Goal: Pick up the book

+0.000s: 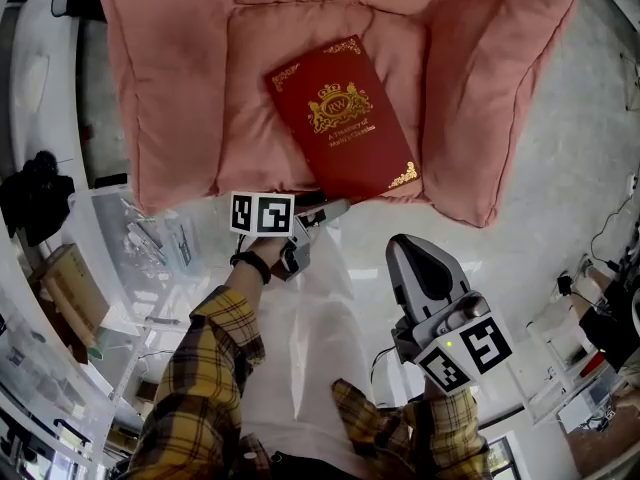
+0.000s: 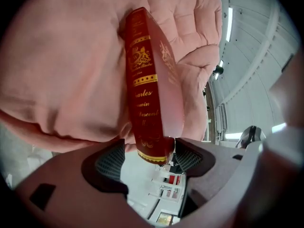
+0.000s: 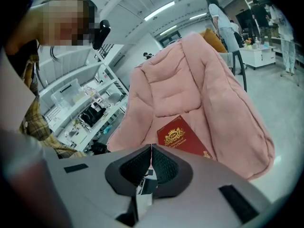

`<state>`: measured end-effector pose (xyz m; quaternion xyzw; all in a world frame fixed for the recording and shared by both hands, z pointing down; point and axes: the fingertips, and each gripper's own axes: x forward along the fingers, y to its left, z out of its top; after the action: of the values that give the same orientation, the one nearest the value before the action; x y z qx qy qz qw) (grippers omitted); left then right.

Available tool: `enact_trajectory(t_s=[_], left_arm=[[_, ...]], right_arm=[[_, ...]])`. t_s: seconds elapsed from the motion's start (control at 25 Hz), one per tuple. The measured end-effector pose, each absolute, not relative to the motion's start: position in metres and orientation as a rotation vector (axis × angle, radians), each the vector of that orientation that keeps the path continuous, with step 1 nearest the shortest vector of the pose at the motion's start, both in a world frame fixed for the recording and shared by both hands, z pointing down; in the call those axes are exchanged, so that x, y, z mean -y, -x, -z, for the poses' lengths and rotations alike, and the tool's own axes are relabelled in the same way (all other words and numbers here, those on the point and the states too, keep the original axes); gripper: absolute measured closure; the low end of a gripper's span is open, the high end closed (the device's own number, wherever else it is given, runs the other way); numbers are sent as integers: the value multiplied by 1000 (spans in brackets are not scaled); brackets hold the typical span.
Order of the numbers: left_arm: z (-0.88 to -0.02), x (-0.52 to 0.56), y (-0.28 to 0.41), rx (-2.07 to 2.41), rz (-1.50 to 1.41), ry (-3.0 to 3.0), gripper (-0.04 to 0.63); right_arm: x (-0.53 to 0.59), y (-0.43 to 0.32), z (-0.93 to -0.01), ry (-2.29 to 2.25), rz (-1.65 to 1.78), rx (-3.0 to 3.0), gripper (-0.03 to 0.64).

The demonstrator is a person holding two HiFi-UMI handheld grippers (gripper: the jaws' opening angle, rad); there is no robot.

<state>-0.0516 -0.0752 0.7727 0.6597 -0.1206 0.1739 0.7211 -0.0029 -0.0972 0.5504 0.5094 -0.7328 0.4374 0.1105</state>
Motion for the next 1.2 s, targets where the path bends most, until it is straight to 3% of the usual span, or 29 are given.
enact_trajectory(t_s=[1.2], left_arm=[[-731,162,13,327,19,-1447,292]], right_arm=[[106,-4,-557,-1530,-1373,2137,598]])
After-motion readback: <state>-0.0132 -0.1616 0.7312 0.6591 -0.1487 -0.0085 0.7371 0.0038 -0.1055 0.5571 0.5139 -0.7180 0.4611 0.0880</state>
